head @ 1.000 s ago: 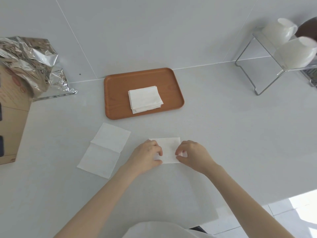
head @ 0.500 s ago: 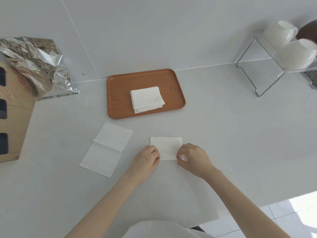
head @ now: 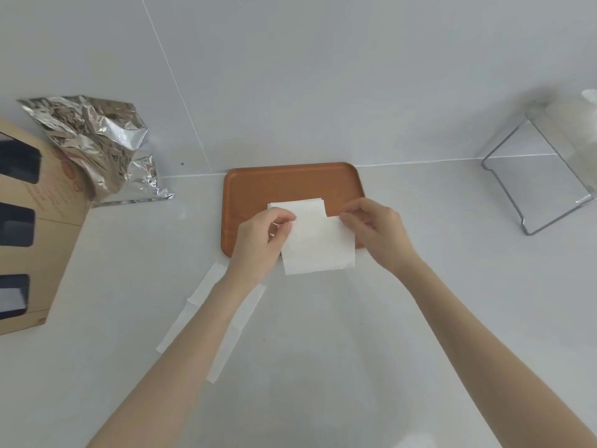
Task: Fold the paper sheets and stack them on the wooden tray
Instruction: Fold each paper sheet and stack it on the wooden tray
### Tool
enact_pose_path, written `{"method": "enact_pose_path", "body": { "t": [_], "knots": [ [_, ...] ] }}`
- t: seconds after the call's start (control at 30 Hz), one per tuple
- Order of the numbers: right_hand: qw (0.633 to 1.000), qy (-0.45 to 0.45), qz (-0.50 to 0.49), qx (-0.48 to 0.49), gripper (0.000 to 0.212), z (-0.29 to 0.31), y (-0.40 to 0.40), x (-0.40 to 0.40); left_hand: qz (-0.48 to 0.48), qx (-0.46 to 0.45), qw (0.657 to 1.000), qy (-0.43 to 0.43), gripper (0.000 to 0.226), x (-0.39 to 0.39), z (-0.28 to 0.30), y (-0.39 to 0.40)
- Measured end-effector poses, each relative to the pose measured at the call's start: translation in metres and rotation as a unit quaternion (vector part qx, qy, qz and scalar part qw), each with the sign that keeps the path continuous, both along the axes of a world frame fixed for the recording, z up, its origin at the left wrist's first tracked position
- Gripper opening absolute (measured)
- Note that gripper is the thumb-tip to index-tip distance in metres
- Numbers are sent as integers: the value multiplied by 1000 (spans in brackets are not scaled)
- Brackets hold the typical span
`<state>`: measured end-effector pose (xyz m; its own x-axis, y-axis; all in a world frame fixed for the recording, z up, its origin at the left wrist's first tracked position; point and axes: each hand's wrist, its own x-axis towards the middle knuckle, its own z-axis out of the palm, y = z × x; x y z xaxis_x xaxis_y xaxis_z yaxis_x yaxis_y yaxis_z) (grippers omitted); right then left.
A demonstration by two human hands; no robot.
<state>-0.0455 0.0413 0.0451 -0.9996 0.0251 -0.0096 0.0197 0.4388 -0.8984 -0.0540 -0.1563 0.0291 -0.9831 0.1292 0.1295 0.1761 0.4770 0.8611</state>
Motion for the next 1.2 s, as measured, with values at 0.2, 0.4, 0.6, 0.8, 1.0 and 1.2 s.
{"method": "enact_pose_path", "body": {
  "t": [0.2,0.4,0.6,0.8,1.0,1.2],
  "knots": [
    [999,-35,-12,7,13,-27,-11,-73,66,7,997,-31,12,-65,-18,-3],
    [995,-79,-2,57,14,-67,-19,-111,81,-62,992,-78,15,-101,-55,0],
    [991,-73,-19,108,15,-96,-21,-118,72,-92,987,-113,15,-109,-78,4],
    [981,-49,-20,187,14,-98,-23,-118,63,-130,985,-90,19,-106,-77,4],
    [966,100,11,238,16,-70,-42,-83,60,-132,988,-45,11,-74,-53,-23],
    [976,32,132,168,9,-63,-85,-18,29,-131,986,-98,8,-16,-40,-74]
  ]
}}
